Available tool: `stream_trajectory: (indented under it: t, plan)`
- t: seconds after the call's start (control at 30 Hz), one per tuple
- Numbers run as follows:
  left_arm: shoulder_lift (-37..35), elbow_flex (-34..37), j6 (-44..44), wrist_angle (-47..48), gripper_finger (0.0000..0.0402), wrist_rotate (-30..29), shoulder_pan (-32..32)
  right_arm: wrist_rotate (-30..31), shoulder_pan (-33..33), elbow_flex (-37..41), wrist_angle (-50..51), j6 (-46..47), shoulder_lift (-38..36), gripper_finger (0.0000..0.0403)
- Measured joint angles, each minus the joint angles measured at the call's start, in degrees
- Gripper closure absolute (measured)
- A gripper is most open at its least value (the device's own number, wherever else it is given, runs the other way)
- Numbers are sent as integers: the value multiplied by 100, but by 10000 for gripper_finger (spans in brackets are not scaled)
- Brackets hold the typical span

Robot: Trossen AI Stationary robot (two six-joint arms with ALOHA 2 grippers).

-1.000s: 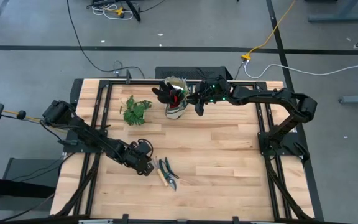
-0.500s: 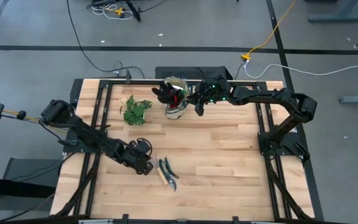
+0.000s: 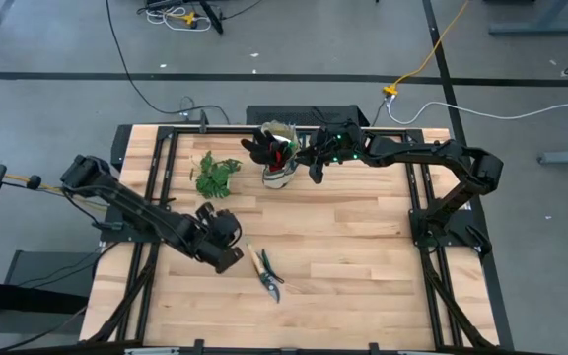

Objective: Pick & Place Garden tools in Gardening bag
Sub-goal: Put the brown hand rake into the white gardening bag

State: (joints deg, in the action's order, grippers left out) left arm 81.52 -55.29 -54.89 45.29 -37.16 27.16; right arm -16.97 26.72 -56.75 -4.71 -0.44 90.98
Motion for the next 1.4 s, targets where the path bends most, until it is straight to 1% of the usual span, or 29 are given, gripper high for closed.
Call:
stream_trajectory:
  t: [0.17,0.33,0.47,0.7,0.9,1.2,1.4]
  plan:
    - [0,-516,76,890,399,-366,-73,0,2,0,2,17,0,295]
    - [2,-889,484,1311,399,-731,-195,0,1,0,2,17,0,295]
    - [2,-1141,1075,1468,399,-1009,-384,0,0,0,2,17,0,295]
    - [2,-1579,2117,1483,399,-1294,-845,0,0,0,1,89,0,295]
    - [2,-1933,2939,1488,399,-1817,-1146,0,2,0,2,89,0,295]
    - [2,-2602,3968,1473,399,-2144,-1599,0,0,0,0,91,0,295]
    - [2,-2745,4528,1379,399,-2286,-2045,0,1,0,1,94,0,295]
